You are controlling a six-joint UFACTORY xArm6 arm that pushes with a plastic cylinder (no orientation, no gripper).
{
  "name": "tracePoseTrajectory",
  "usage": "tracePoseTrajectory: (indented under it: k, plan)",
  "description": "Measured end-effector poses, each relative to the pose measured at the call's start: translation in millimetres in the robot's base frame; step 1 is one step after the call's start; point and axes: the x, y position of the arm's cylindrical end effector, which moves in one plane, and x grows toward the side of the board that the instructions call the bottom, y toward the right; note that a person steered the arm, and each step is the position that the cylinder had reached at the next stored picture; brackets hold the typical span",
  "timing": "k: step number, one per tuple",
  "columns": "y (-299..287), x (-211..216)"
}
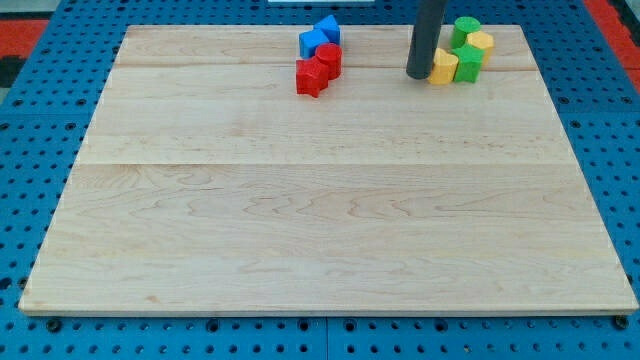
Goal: Push the yellow heart into the green star
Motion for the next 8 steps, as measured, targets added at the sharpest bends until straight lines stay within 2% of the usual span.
tracePoseTrajectory:
  k: [1, 3, 6, 8]
  plan:
    - [8, -6]
    - [9, 21]
    - [13, -6]
    - [-23, -67]
